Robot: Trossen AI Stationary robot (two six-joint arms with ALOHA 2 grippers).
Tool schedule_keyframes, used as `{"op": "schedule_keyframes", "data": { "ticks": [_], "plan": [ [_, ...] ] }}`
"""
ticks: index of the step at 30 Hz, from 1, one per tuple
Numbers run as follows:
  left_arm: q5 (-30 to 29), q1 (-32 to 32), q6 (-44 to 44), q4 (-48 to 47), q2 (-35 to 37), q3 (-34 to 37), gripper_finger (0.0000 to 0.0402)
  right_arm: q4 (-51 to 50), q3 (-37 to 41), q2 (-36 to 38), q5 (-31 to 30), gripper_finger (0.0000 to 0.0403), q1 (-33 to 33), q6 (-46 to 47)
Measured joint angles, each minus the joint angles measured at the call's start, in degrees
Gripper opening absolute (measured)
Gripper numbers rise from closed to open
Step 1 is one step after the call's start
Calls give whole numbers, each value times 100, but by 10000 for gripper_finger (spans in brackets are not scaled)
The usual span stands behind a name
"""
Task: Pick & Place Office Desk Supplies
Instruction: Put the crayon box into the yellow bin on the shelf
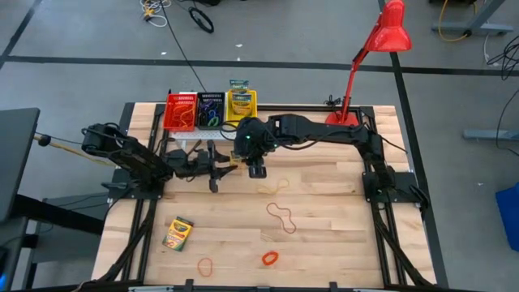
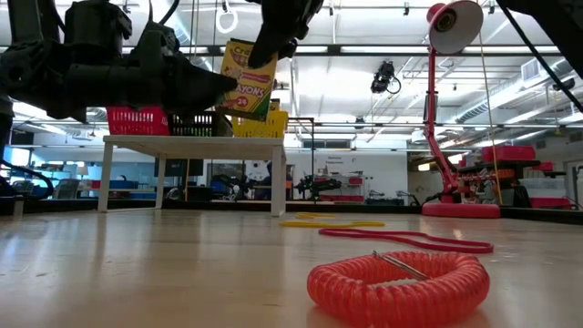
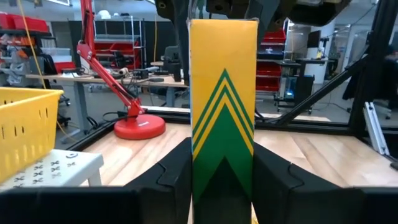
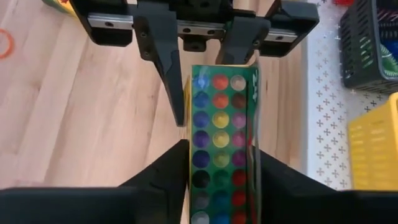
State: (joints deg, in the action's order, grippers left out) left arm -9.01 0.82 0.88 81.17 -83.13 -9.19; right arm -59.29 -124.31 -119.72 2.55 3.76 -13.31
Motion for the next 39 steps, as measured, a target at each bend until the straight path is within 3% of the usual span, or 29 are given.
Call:
{"op": "schedule_keyframes", "data": {
  "ticks": [5,10,15,25,39],
  "plan": [
    [-87,-51,-140,31,11,15,172,-182,-274,35,-64,110,56,-121],
    [-624,-85,25,1,375,225,237,-525,-1086,91,-464,118,180,-458],
    [-751,-74,47,-20,777,507,286,-217,-955,280,-687,114,661,-894],
    [-695,-83,-152,-311,780,586,273,144,-944,-19,-487,116,1506,-1695],
    [-639,-84,-184,-333,780,586,260,264,-942,-560,-700,117,1614,-2253]
  ]
}}
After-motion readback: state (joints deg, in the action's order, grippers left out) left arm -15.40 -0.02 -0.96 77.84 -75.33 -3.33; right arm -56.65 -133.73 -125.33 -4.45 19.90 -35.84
